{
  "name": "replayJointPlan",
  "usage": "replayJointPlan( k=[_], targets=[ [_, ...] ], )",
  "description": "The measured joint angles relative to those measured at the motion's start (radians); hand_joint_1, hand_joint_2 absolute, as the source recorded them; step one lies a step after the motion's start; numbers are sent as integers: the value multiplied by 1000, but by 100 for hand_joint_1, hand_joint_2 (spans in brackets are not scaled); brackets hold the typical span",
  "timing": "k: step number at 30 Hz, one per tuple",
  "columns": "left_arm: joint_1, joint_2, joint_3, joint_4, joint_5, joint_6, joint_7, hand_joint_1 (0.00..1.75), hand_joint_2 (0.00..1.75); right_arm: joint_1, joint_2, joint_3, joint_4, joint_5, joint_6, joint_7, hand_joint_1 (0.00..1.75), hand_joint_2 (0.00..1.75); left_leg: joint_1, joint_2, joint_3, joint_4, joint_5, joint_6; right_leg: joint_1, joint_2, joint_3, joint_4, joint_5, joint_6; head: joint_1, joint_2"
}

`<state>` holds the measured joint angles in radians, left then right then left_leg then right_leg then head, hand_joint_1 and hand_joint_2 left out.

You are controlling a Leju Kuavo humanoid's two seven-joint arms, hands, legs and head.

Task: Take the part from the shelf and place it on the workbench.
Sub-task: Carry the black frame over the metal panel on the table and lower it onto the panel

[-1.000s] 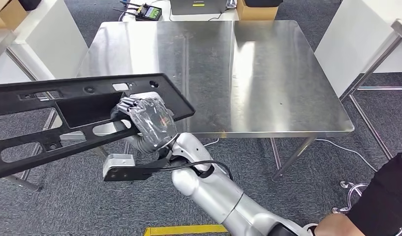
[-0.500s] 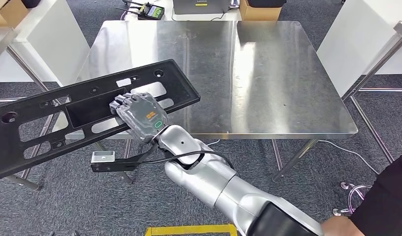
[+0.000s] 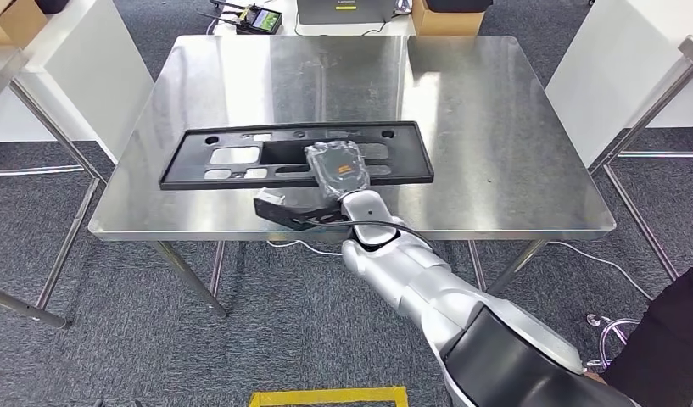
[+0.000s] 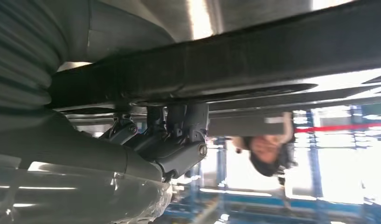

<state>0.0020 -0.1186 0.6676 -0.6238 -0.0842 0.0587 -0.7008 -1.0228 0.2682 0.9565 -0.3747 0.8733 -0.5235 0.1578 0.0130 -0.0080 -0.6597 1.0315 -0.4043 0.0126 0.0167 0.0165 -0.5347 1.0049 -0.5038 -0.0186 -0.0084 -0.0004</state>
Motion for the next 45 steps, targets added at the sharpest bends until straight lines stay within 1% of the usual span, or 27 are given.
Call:
replayJointPlan(
  k=[5, 16, 17, 19, 20, 21, 23, 24, 25, 26, 27, 28, 29, 30, 31, 32, 33, 35, 36, 37, 39, 40, 41, 42, 43, 44, 45],
  targets=[
    [-5, 3, -21, 2, -2, -15, 0, 0, 175, -1, -28, -27, 44, 41, -16, 16, 175, 175, 0, 0, 0, 0, 0, 0, 0, 1, -1, 0, 0, 0, 0, 0],
    [-27, 15, -88, 22, -18, -6, 0, 0, 175, -5, -58, -55, 63, 129, -32, 40, 175, 175, 1, 0, 0, -1, 0, 0, 1, 1, -1, 0, 0, 0, 0, 0],
    [-29, 16, -93, 25, -18, -5, 0, 0, 175, -5, -60, -57, 63, 135, -34, 42, 175, 175, 0, 0, 0, -1, -2, 3, -2, 1, 1, -4, 1, 2, 0, 0],
    [-33, 17, -104, 29, -19, -4, 0, 0, 175, -6, -62, -62, 63, 146, -38, 45, 175, 175, 4, 1, 16, -23, 2, 17, 0, 0, 3, -8, 0, 9, 0, 0],
    [-36, 18, -109, 31, -19, -4, 0, 0, 175, -8, -64, -66, 63, 151, -41, 46, 175, 175, 7, 3, 28, -39, 4, 25, 0, -1, -4, 7, -6, 12, 1, 0],
    [-39, 18, -113, 33, -19, -3, 0, 0, 175, -9, -66, -69, 62, 156, -44, 47, 175, 175, 11, 4, 41, -55, 9, 31, -1, -2, -24, 46, -20, 12, 3, 0],
    [-46, 19, -119, 38, -19, -2, 0, 0, 175, -10, -70, -76, 63, 165, -50, 48, 175, 175, 15, 7, 51, -64, 10, 34, -14, -3, -96, 172, -60, 12, 6, 0],
    [-49, 19, -120, 41, -19, -2, 0, 0, 175, -8, -73, -78, 63, 170, -51, 49, 175, 175, 17, 7, 53, -64, 8, 32, -23, -3, -133, 229, -73, 17, 6, 0],
    [-50, 20, -122, 44, -19, -1, 0, 0, 175, -3, -76, -80, 64, 173, -51, 50, 175, 175, 20, 6, 55, -64, 6, 27, -33, -4, -157, 256, -72, 27, 6, 0],
    [-51, 20, -124, 47, -19, -1, 0, 0, 175, 1, -79, -81, 65, 175, -51, 51, 175, 175, 24, 5, 56, -62, 3, 21, -43, -5, -164, 246, -56, 43, 6, 0],
    [-51, 20, -127, 50, -19, 0, 0, 0, 175, 4, -81, -83, 66, 176, -51, 52, 175, 175, 30, 4, 58, -57, -2, 11, -55, -7, -150, 198, -25, 62, 6, 0],
    [-51, 22, -129, 52, -19, 0, 0, 0, 175, 6, -81, -84, 66, 177, -51, 53, 175, 175, 35, 4, 57, -48, -10, -2, -68, -13, -128, 132, 9, 83, 6, 0],
    [-52, 26, -131, 54, -19, 2, 0, 0, 175, 7, -81, -86, 66, 178, -51, 54, 175, 175, 38, 4, 54, -37, -19, -16, -73, -15, -104, 78, 34, 96, 9, 0],
    [-53, 30, -133, 56, -18, 3, 0, 0, 175, 7, -81, -88, 66, 179, -51, 54, 175, 175, 40, 4, 51, -25, -28, -29, -77, -16, -89, 44, 47, 97, 10, 0],
    [-54, 34, -135, 58, -19, 3, 0, 0, 175, 9, -81, -89, 66, 181, -51, 54, 175, 175, 40, 4, 49, -16, -34, -38, -76, -15, -84, 36, 48, 91, 9, 0],
    [-55, 37, -137, 60, -18, 4, 0, 0, 175, 11, -79, -90, 66, 183, -51, 54, 175, 175, 42, 4, 49, -14, -36, -43, -71, -10, -84, 43, 44, 78, 7, 0],
    [-56, 37, -139, 63, -19, 5, 0, 0, 175, 13, -78, -92, 66, 185, -51, 54, 175, 175, 46, 4, 50, -14, -38, -45, -71, -7, -86, 47, 41, 67, 3, 0],
    [-57, 37, -141, 67, -19, 7, 0, 0, 175, 13, -74, -97, 64, 189, -51, 54, 175, 175, 52, 9, 43, 6, -50, -46, -66, -2, -80, 48, 36, 53, 0, 0],
    [-59, 37, -142, 68, -19, 8, 0, 0, 175, 11, -72, -100, 64, 191, -50, 54, 175, 175, 52, 10, 24, 44, -65, -43, -63, 0, -75, 48, 33, 47, -1, 0],
    [-60, 36, -143, 70, -18, 9, 0, 0, 175, 10, -70, -102, 63, 194, -50, 54, 175, 175, 49, 12, -8, 103, -85, -38, -58, 1, -69, 47, 28, 40, -3, 0],
    [-60, 37, -144, 73, -17, 9, 0, 0, 175, 11, -67, -103, 63, 198, -50, 53, 175, 175, 37, 11, -96, 241, -118, -25, -47, 1, -57, 47, 18, 26, -5, 0],
    [-60, 37, -144, 75, -16, 10, 0, 0, 175, 13, -66, -103, 63, 200, -50, 53, 175, 175, 30, 11, -131, 281, -115, -17, -40, 1, -49, 47, 11, 19, -6, 0],
    [-59, 38, -144, 76, -16, 10, 0, 0, 175, 15, -65, -103, 63, 201, -50, 53, 175, 175, 22, 10, -149, 285, -94, -6, -35, 2, -41, 47, 5, 12, -5, 0],
    [-58, 39, -144, 78, -16, 10, 0, 0, 175, 17, -65, -103, 63, 202, -50, 52, 175, 175, 12, 10, -149, 251, -58, 6, -30, 3, -33, 47, -2, 8, -5, 0],
    [-58, 40, -144, 79, -16, 10, 0, 0, 175, 18, -63, -103, 63, 202, -49, 52, 175, 175, 1, 8, -131, 185, -10, 21, -27, 5, -25, 46, -9, 5, -5, 0],
    [-58, 43, -144, 79, -16, 10, 0, 0, 175, 18, -62, -103, 63, 202, -49, 52, 175, 175, -10, 7, -106, 120, 24, 37, -25, 7, -18, 45, -16, 5, -4, 0],
    [-59, 47, -145, 79, -16, 10, 0, 0, 175, 19, -62, -103, 63, 203, -49, 52, 175, 175, -20, 6, -84, 66, 46, 49, -23, 8, -13, 43, -21, 7, -4, 0]
  ],
)
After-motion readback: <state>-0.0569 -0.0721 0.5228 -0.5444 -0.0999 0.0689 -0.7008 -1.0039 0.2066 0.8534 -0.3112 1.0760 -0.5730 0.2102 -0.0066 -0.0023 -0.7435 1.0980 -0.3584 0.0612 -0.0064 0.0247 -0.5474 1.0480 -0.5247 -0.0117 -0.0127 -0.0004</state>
